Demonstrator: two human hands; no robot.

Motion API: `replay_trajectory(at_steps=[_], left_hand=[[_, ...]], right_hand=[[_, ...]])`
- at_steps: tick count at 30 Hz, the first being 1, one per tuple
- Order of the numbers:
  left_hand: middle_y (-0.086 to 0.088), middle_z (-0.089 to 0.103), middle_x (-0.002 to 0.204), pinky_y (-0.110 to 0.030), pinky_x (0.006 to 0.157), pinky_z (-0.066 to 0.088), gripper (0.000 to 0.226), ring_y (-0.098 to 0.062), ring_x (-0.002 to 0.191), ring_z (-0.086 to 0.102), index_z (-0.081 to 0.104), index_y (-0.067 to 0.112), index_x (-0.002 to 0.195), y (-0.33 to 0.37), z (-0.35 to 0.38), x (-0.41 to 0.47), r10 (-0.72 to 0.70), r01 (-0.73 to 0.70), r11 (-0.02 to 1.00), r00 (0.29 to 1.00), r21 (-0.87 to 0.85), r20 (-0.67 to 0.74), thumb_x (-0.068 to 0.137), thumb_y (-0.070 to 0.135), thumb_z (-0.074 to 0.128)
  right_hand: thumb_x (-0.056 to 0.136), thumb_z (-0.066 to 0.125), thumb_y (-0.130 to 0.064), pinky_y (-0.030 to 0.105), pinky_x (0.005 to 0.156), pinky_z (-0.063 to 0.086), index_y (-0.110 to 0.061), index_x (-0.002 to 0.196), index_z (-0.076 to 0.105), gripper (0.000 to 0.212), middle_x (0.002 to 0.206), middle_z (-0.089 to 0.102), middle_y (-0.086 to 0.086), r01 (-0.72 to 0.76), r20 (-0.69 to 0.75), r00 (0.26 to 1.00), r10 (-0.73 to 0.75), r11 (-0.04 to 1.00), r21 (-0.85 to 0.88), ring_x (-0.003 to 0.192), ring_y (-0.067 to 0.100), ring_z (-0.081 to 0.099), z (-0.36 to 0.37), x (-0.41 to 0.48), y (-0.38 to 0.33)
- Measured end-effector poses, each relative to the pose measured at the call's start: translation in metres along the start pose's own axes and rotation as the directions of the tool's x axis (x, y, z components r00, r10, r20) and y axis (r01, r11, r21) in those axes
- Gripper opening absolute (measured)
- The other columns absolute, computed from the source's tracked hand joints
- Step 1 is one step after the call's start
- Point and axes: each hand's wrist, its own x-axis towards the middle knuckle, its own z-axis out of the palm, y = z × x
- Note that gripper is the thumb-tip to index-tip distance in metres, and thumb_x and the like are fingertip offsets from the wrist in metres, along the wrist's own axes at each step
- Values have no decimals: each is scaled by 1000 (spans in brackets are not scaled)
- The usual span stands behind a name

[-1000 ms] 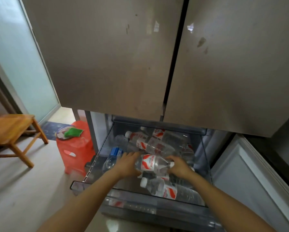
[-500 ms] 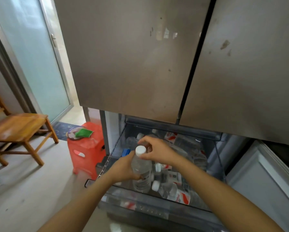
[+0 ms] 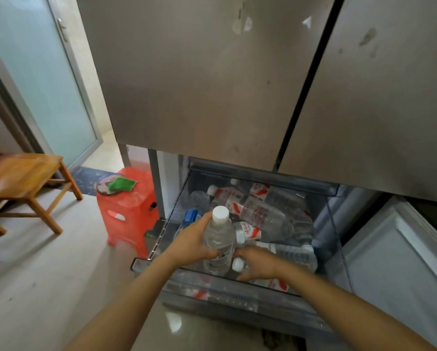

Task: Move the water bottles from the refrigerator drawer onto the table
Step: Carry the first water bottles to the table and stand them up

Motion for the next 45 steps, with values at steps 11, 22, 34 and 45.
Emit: replay_trajectory(at_steps=[11,22,34,45], left_hand=[[4,50,111,-46,90,48,77,-16,105,54,36,37,120,-8,-2,1,-46,38,993,996,-114,-71,49,38,65],[3,46,113,-36,93,46,83,-17,109,49,33,30,123,-1,-1,1,26,-30,996,999,-81,-39,47,41,62],[-1,46,115,-43,91,49,82,-18,107,50,33,31,122,-10,-3,3,-53,40,989,994,-140,-95,46,37,65],[4,43,117,-45,90,49,84,-17,107,50,29,32,126,-10,3,3,11,-11,1000,999,13,-30,50,44,64]], right_hand=[[80,66,-18,30,81,48,-14,108,62,29,105,64,5,-37,-21,999,35,994,-103,98,22,59,-17,1,-5],[81,66,-20,31,84,47,-13,117,55,39,113,59,9,-88,33,996,88,996,-1,96,18,55,-35,-22,-9],[75,71,-20,23,77,47,-25,93,53,26,96,57,-6,-82,-249,962,113,988,133,88,9,56,-64,-51,13],[71,76,-9,15,66,42,-27,84,49,36,89,58,-6,22,-610,671,422,810,585,80,8,55,-35,-139,33]])
